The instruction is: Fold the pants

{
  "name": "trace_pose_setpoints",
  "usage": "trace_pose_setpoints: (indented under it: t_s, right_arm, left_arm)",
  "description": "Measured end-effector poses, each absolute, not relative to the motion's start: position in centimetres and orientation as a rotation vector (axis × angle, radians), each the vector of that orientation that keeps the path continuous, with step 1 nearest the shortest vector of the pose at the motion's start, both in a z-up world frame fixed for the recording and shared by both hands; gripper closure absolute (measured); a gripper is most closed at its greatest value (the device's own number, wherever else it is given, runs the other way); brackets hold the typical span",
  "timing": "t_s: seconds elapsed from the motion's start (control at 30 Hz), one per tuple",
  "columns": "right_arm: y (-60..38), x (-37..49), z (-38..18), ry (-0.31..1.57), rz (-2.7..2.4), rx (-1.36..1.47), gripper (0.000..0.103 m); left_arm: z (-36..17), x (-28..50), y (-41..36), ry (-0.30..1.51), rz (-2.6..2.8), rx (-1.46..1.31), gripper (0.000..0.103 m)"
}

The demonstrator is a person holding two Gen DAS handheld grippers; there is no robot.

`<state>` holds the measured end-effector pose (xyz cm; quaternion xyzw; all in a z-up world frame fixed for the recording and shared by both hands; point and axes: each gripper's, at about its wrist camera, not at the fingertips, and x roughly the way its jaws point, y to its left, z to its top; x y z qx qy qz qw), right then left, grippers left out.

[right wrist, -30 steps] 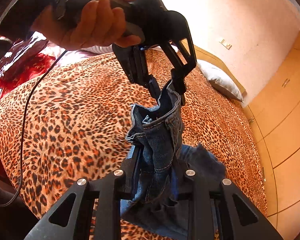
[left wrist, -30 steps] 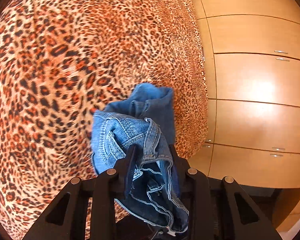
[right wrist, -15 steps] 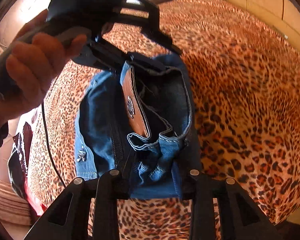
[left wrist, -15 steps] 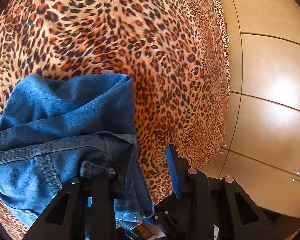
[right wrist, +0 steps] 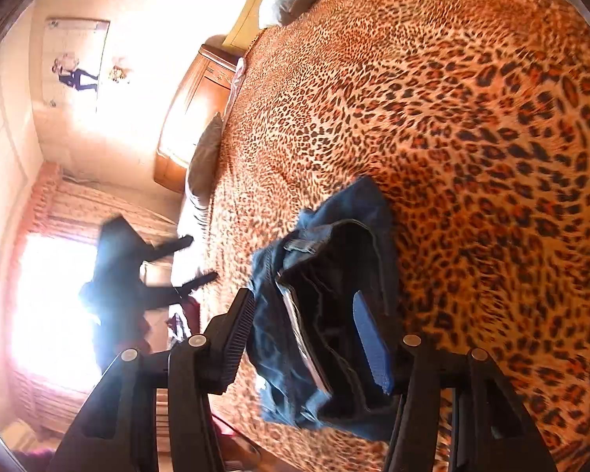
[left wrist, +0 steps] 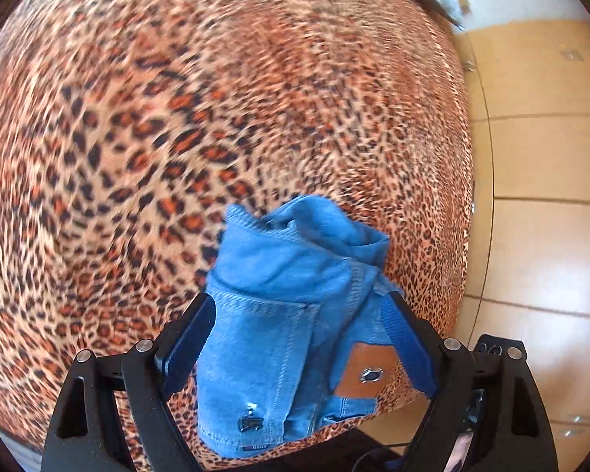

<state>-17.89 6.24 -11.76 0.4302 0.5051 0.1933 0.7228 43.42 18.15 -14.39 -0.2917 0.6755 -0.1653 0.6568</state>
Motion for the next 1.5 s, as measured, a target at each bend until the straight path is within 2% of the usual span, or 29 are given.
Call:
trace_pose_setpoints:
  t_s: [0.17,0.33,0.37,0.43,0.5,0.6,0.73,0.83,0.87,0.93,0.97,1.0,1.03,1.07,1.2,1.27,1.3,1.37,1.5]
  right_arm:
    - [7.7,-14.4,-15.9,1.254,0.391,1.065,0.047]
    - [8.2,-12.7,-16.8,1.261,0.381,1.107,0.047]
    - [8.3,-12.3,-17.0,1.279,0.367,1.092,0.053]
    - [8.7,-11.0,-16.9,1.317,0.365,1.030,0.095]
    - [9.2,-9.4,-14.8,1.274,0.391,0.933,0.097]
    - [9.8,-8.0,-12.6,1.209,0.407,0.769,0.097]
    - [10.3,-7.0,-17.0,1.319,0.311,0.576,0.096]
    - [9.6,-7.3,-17.4,1.319,0.311,0.625,0.095]
    - [9.3,-7.5,-16.8,1.315,0.326,0.648,0.088]
    - [8.5,-8.3,-15.2,1.306,0.366,0.685,0.083]
    - [8.0,-9.1,-14.4,1.294,0.392,0.705,0.074]
    - [7.5,-9.9,-13.6,1.286,0.421,0.723,0.062]
    - [7.2,-11.0,-13.0,1.284,0.444,0.733,0.057]
    - [7.3,-12.2,-12.7,1.286,0.464,0.736,0.052]
    - [8.3,-16.6,-13.3,1.341,0.522,0.741,0.051]
    - [9.3,-17.8,-13.8,1.366,0.544,0.712,0.052]
    - [9.8,-18.5,-13.8,1.379,0.549,0.678,0.064]
    - [10.5,-19.4,-13.1,1.381,0.569,0.611,0.093]
    - [9.8,-20.6,-13.0,1.382,0.514,0.574,0.095]
  left_arm:
    - [-17.7,41.9,18.1,1.543,-0.357,-0.761,0.018]
    - [-19.2,42.9,15.8,1.529,-0.316,-0.735,0.018]
    - [-19.6,43.1,15.3,1.536,-0.297,-0.722,0.020]
    - [-19.7,43.5,14.3,1.548,-0.244,-0.643,0.036]
    - [-18.7,43.7,14.0,1.525,-0.239,-0.623,0.038]
    - [-18.6,44.3,13.9,1.496,-0.204,-0.600,0.043]
    - [-20.1,45.1,12.7,1.514,-0.148,-0.522,0.045]
    - [-19.2,45.6,12.2,1.520,-0.162,-0.494,0.046]
    - [-18.5,45.3,12.5,1.517,-0.185,-0.497,0.046]
    - [-17.0,44.5,13.6,1.507,-0.234,-0.520,0.044]
    - [-16.3,44.1,14.2,1.503,-0.258,-0.532,0.042]
    - [-15.7,42.9,14.8,1.498,-0.276,-0.536,0.034]
    - [-15.0,41.6,15.6,1.492,-0.277,-0.539,0.023]
    - [-14.9,40.1,16.0,1.493,-0.268,-0.538,0.020]
    - [-15.6,35.3,16.7,1.532,-0.275,-0.549,0.022]
    - [-16.3,33.6,16.1,1.553,-0.258,-0.533,0.028]
    - [-16.6,32.9,15.6,1.566,-0.261,-0.514,0.036]
    - [-17.0,31.7,14.3,1.586,-0.251,-0.439,0.039]
    - [-18.2,30.8,13.2,1.574,-0.246,-0.344,0.034]
